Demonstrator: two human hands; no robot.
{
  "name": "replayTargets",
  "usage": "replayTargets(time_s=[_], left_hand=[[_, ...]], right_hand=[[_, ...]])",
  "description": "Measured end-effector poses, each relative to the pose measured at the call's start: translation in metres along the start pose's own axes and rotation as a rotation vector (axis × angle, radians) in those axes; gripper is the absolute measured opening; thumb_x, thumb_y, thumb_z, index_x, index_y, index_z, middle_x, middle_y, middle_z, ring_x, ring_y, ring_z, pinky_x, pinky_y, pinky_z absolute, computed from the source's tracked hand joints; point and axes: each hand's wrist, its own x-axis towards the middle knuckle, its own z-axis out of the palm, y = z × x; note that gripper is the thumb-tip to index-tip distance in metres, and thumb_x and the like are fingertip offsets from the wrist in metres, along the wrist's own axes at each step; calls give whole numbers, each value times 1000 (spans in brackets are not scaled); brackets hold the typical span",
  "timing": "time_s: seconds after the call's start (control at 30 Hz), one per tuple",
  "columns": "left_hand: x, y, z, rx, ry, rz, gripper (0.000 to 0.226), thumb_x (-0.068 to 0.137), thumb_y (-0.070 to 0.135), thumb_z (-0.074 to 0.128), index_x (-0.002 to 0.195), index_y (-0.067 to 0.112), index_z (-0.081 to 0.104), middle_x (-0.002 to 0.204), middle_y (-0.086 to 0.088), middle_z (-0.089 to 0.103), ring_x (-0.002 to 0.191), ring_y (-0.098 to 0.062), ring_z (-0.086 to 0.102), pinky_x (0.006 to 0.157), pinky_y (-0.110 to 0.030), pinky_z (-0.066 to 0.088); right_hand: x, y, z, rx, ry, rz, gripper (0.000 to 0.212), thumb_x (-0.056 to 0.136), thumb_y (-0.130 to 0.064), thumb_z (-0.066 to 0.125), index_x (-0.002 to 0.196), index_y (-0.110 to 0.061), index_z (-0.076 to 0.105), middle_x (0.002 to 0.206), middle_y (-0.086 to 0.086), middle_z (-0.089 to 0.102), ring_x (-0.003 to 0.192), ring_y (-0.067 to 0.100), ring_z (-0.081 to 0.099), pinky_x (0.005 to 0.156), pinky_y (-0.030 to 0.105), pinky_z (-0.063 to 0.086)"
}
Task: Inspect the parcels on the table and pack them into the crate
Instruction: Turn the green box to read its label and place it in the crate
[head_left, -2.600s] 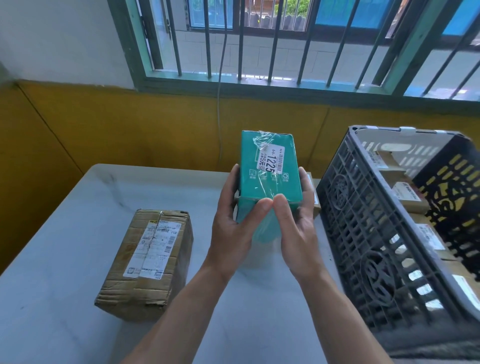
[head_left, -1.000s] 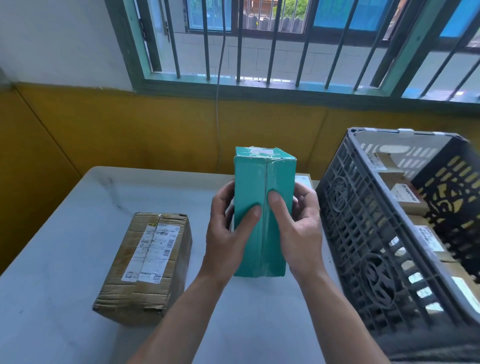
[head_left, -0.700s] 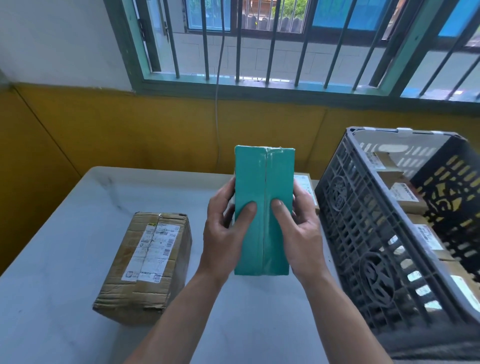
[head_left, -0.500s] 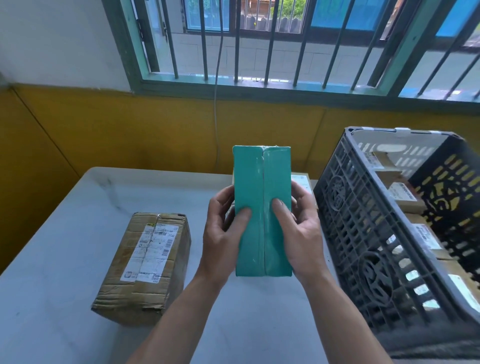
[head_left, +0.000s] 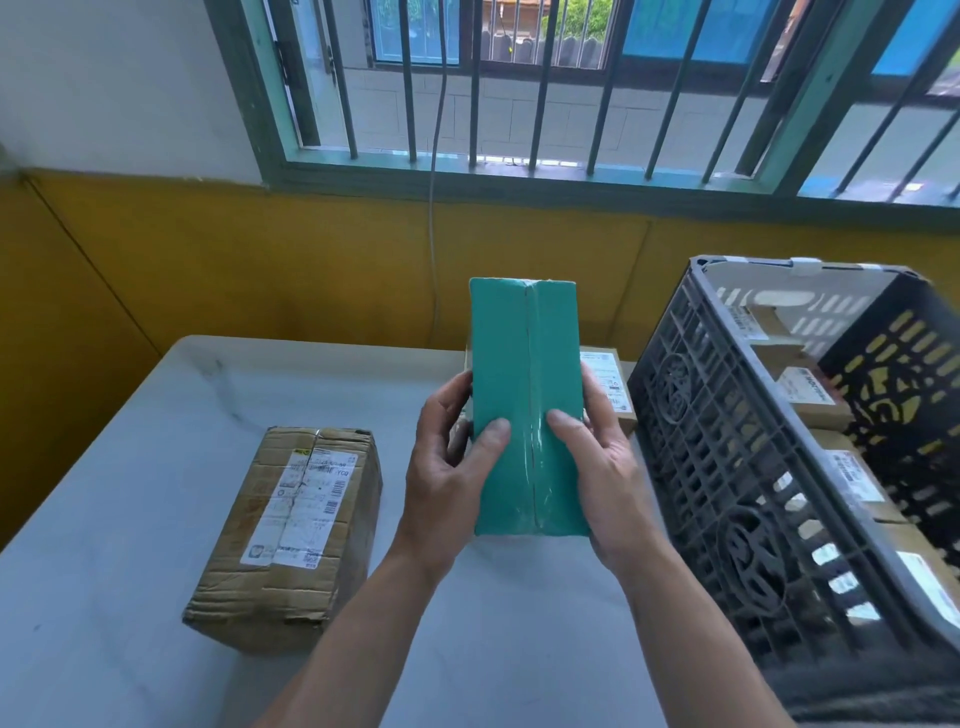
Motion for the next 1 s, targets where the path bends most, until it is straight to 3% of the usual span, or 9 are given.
replayTargets(time_s=[0.13,0.2,0.3,0.37,0.5,0.6,0.77,1.0], left_hand=[[-1,0,-2,42,9,0,49,89,34,59,133,53,51,140,13,56,120,-14,63,93,-36,60],[-2,0,-2,38,-29,15,54,89,25,56,136,53,49,140,15,56,121,-13,61,91,-31,58],[-3,0,-3,31,-28,41,56,89,17,54,138,44,46,137,14,59,124,-11,60,90,-24,55],[-1,-1,-4,7,-19,40,55,91,19,55,140,42,46,136,11,62,123,-12,61,89,-24,56],[-3,-1,-2,14,-5,20,60,89,23,57,144,46,46,139,9,59,124,-10,61,88,-20,55],[-6,-1,-5,33,19,21,64,87,23,57,141,55,44,144,6,52,126,-8,58,90,-19,54],[-9,0,-9,12,32,41,61,86,15,55,142,31,40,142,4,57,125,-12,59,91,-22,54],[-13,6,-10,64,43,53,60,92,29,57,149,32,39,138,6,59,124,-7,60,91,-20,55]], right_hand=[[-2,3,5,27,59,19,40,100,-15,59,133,-37,52,128,1,67,113,22,68,92,40,60],[-3,5,4,25,98,25,32,98,-16,62,125,-32,53,124,1,68,116,25,67,96,43,58],[-4,6,2,39,25,17,42,91,-18,65,129,-32,54,112,-6,72,107,22,70,87,37,61],[-6,5,4,39,-34,19,54,86,-21,59,137,-36,52,117,-4,71,106,20,71,84,34,61],[-6,7,8,40,3,-16,61,84,-23,60,143,-37,50,141,7,55,119,25,65,97,43,58],[-5,11,12,24,10,-33,58,83,-25,63,139,-38,52,137,8,58,116,22,67,90,36,60],[-3,22,16,60,82,-56,46,84,-28,64,129,-32,57,123,-2,70,114,19,68,82,24,58],[-3,25,22,55,-32,-71,53,93,-19,58,145,-28,51,127,0,69,117,21,67,87,25,57]])
